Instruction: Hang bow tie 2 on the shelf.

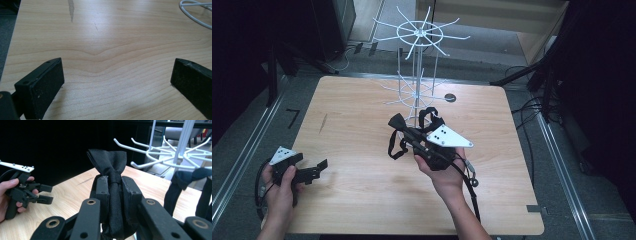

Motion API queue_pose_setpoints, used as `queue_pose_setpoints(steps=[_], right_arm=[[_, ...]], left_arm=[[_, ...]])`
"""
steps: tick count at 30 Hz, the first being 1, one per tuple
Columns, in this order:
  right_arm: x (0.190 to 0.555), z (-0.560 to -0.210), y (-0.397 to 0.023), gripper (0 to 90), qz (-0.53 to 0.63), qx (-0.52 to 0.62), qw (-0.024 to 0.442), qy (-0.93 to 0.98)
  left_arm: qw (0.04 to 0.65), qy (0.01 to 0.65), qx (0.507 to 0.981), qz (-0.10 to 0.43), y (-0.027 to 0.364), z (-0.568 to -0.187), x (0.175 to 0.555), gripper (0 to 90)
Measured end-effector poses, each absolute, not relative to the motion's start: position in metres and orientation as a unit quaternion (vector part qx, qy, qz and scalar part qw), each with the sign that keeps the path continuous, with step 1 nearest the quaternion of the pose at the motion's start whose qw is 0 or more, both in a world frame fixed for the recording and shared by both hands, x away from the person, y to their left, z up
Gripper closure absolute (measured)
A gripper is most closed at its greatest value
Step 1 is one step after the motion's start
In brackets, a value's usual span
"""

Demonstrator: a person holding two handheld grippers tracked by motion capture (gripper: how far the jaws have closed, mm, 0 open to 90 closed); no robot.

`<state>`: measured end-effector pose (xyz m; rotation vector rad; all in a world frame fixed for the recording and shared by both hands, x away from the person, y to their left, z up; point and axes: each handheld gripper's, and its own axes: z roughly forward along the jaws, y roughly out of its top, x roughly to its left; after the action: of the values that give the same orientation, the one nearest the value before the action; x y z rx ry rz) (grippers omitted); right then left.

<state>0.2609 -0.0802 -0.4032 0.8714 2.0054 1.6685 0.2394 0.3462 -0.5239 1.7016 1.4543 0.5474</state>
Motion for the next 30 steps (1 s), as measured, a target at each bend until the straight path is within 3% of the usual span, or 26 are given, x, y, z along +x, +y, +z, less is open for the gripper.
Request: queue_pose_setpoints(steps=[30], right_arm=[[0.281, -0.382, -0.091, 77.8, 0.601, 0.331, 0.216, 0.695]], left_arm=[[0.407, 0.576, 0.675, 0.216, 0.346, -0.524, 0.24, 0.0]])
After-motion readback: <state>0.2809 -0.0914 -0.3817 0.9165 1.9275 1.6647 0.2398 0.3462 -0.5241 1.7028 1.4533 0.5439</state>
